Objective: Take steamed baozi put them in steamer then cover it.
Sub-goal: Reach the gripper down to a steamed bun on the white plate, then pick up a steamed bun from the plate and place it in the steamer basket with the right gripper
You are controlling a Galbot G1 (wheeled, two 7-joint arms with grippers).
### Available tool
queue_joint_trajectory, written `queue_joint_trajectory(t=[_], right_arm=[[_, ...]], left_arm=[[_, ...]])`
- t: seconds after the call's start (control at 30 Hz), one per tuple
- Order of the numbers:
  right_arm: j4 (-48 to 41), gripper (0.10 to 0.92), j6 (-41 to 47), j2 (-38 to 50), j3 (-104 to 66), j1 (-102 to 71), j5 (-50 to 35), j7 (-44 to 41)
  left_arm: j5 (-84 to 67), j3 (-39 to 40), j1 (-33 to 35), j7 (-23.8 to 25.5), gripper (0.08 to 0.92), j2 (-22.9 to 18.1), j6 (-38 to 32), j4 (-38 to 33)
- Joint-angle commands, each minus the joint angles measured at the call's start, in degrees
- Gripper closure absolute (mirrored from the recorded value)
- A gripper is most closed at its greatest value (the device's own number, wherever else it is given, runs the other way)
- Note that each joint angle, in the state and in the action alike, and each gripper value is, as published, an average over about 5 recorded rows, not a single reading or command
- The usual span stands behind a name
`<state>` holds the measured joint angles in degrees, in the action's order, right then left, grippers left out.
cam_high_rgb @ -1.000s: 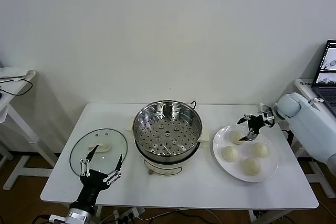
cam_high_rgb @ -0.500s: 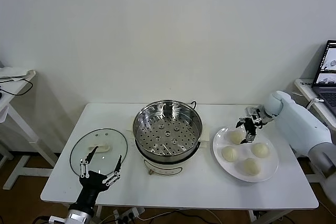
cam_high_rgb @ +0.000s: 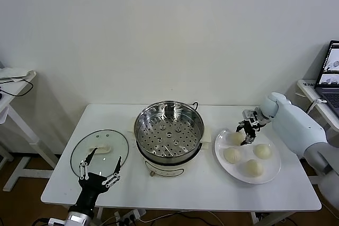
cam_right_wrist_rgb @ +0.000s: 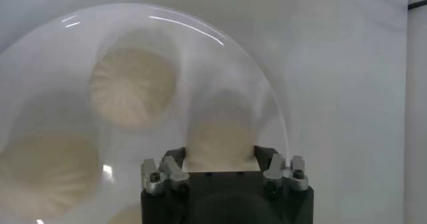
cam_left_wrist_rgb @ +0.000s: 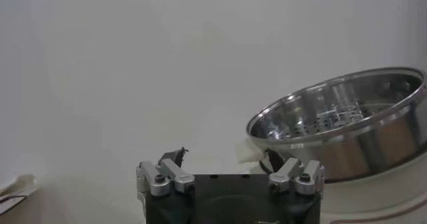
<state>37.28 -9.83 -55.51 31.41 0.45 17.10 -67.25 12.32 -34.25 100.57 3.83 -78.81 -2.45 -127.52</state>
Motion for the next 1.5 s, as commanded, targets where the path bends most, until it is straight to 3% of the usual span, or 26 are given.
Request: queue_joint_trajectory(t=[0.03, 0.13, 0.4, 0.67, 0.97, 1.5], right_arm=[[1.28, 0.357, -0.2, 0.15, 0.42, 0.45, 0.4, 0.06], [5.03, 0.366, -1.76, 2.02, 2.62, 2.65, -2.14, -0.05], [24.96, 0.375, -10.31, 7.56, 18.64, 19.36, -11.54, -0.4], [33.88, 0.373, -20.61, 2.12, 27.62, 34.82, -12.67, -0.6], [33.93, 0.374, -25.43, -8.7, 33.68, 38.65, -11.9, 0.16], [22.05, 0.372, -25.84, -21.29, 35.33, 25.54, -1.55, 3.01]], left_arm=[[-0.03, -0.01, -0.02, -0.02, 0.177, -0.01, 0.08, 0.03], [-0.07, -0.02, -0.06, -0.01, 0.177, 0.04, 0.12, -0.11], [-0.2, -0.02, -0.35, -0.01, 0.177, 0.24, 0.08, -0.17], [-0.22, 0.73, -0.54, -0.03, 0.177, 0.17, 0.05, -0.24], [-0.46, 0.81, -0.78, -0.12, 0.177, 0.28, 0.05, -0.56], [-2.28, 1.05, -2.23, -0.31, 0.177, 0.76, 0.38, -0.5]])
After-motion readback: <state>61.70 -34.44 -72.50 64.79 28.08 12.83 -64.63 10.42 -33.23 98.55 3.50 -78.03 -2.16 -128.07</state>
